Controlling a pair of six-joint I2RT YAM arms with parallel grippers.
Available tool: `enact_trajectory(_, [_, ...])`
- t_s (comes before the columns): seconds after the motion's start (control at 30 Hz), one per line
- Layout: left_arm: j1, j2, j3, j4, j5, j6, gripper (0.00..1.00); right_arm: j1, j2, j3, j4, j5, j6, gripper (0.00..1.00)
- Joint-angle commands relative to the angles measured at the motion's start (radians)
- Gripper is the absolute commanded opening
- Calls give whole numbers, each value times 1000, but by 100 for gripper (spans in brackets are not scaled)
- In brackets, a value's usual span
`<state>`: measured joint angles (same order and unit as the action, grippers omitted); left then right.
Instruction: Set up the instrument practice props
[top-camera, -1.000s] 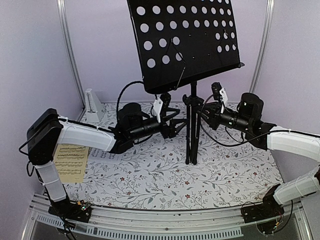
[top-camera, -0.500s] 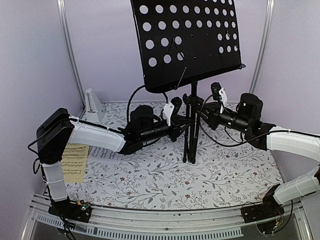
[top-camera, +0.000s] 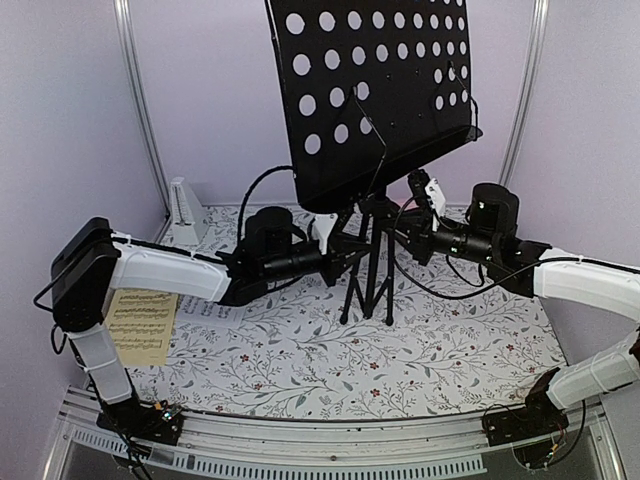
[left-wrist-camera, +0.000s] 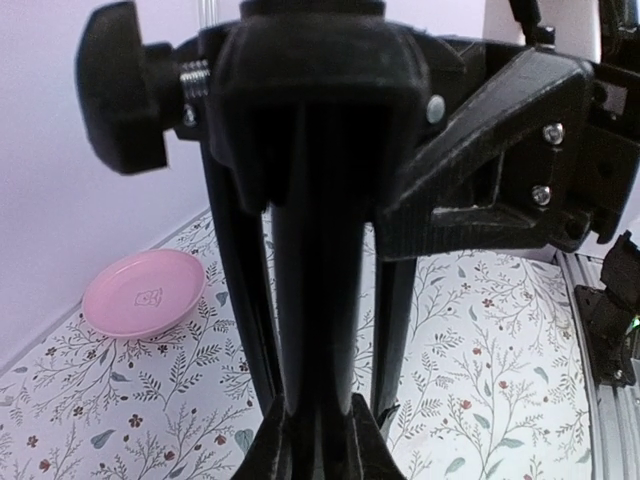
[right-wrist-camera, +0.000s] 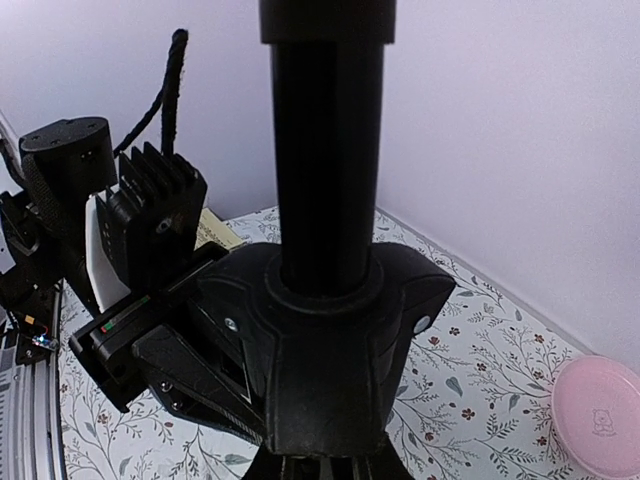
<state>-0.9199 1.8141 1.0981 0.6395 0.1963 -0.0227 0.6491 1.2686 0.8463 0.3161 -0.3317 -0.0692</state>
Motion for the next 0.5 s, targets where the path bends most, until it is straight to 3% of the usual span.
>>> enact_trajectory(0.0, [106, -81, -33, -49, -92, 73, 0, -19, -77, 112, 76, 51, -67, 0])
enact_trajectory(0.47, [193, -112, -16, -155, 28, 71, 0, -19, -8, 164, -5, -16, -47, 0])
